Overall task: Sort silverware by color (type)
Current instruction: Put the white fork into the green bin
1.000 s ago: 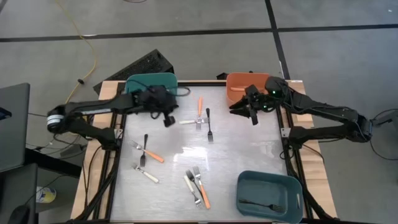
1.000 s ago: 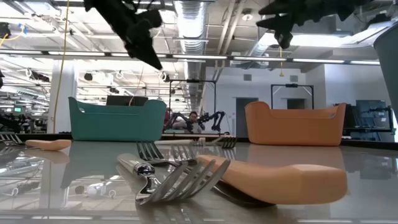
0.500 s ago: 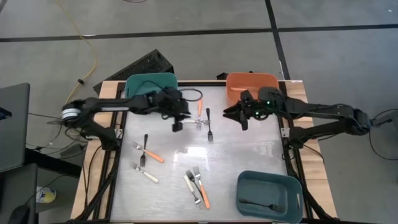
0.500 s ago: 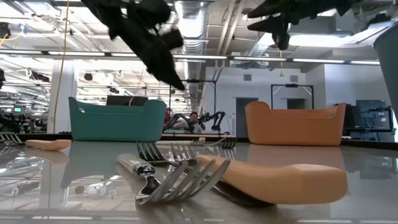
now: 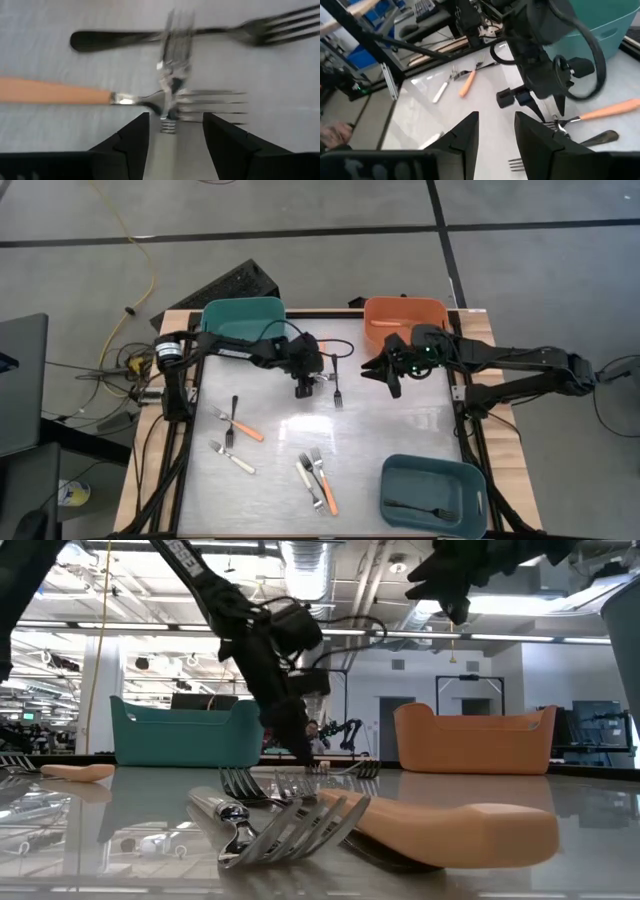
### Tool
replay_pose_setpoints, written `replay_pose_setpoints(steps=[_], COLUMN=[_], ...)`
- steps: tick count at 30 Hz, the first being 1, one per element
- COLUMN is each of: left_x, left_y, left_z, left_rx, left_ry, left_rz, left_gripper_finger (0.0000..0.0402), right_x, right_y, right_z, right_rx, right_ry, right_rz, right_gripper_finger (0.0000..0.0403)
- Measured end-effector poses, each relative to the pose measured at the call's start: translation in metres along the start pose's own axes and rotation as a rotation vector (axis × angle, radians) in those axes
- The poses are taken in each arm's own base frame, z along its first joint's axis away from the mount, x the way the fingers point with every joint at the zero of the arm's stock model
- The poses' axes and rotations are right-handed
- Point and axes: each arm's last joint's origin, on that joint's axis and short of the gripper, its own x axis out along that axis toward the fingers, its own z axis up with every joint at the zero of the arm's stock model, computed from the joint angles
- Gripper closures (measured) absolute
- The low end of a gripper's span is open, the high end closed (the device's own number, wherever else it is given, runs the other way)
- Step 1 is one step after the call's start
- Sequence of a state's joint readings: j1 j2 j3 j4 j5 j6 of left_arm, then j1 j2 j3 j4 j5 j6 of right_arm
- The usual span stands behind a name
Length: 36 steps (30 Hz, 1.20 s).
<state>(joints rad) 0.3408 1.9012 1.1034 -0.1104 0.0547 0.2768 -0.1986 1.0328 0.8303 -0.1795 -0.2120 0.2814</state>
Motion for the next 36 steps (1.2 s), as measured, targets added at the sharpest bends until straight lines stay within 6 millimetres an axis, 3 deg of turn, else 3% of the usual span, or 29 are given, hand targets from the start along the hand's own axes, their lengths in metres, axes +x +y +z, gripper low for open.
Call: replay_pose_setpoints(steps=[9, 18, 23, 28, 36], left_x=[0.016, 0.016, 0.013, -0.007, -0.074], left_y=[-0.002, -0.005, -0.006, -0.005, 0.001], left_z=[-0.014, -0.019, -0.019, -0.011, 0.016], left_rx=[-0.014, -0.013, -0.021, -0.008, 0.037], left_ry=[0.1, 0.153, 0.15, 0.116, -0.061], left_rz=[-0.035, -0.073, -0.104, -0.127, -0.103], left_gripper_finger=[0.0242, 0.0381, 0.0384, 0.0389, 0.0399], right_x=[-0.001, -0.004, -0.004, -0.004, -0.002], right_y=[-0.007, -0.015, -0.014, -0.011, -0.002], right_z=[0.0, 0.006, 0.011, 0.014, 0.015], right_rx=[-0.029, 0.069, 0.114, 0.178, 0.221], right_ry=[0.009, -0.044, -0.091, -0.122, -0.146], right_rz=[-0.03, -0.058, -0.04, -0.016, 0.015], right_gripper_finger=[0.0255, 0.0255, 0.0255, 0.0255, 0.0255])
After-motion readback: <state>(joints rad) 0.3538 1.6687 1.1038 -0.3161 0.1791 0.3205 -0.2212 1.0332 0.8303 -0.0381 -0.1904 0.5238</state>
